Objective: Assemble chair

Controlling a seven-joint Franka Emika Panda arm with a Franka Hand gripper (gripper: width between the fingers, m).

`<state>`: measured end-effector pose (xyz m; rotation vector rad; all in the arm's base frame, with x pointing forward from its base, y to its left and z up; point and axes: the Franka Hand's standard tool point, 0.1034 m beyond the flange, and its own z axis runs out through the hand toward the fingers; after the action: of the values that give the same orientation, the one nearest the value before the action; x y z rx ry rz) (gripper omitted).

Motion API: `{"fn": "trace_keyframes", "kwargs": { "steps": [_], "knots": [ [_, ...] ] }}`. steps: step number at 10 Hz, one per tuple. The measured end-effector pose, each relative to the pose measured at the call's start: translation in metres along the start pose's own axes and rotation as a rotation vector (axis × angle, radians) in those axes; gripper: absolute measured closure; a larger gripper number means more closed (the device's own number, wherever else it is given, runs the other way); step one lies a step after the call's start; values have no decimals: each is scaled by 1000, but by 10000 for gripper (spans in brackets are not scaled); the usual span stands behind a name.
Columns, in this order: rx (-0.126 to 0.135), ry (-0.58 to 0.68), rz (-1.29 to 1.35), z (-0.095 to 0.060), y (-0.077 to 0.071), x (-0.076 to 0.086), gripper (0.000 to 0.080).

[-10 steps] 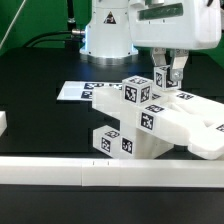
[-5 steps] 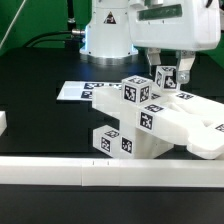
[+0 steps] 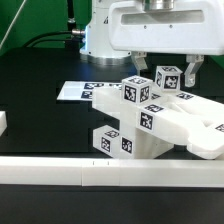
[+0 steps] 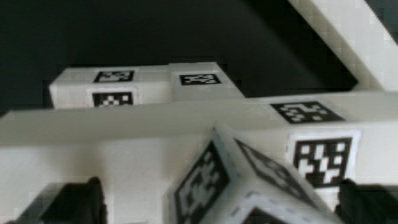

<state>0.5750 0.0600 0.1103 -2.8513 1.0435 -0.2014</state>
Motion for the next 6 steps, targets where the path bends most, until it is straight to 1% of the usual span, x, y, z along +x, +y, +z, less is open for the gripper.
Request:
{"fn": "trace_keyframes", "kwargs": {
  "steps": [2,3,5,6],
  "knots": [
    [-15,6,-222,1,-3,-1,151],
    [-14,7,-274,0,-5,-1,151],
    [-22,10,-455,0,-6,0,151],
    [-28,12,-500,0,-6,-1,151]
  ]
}}
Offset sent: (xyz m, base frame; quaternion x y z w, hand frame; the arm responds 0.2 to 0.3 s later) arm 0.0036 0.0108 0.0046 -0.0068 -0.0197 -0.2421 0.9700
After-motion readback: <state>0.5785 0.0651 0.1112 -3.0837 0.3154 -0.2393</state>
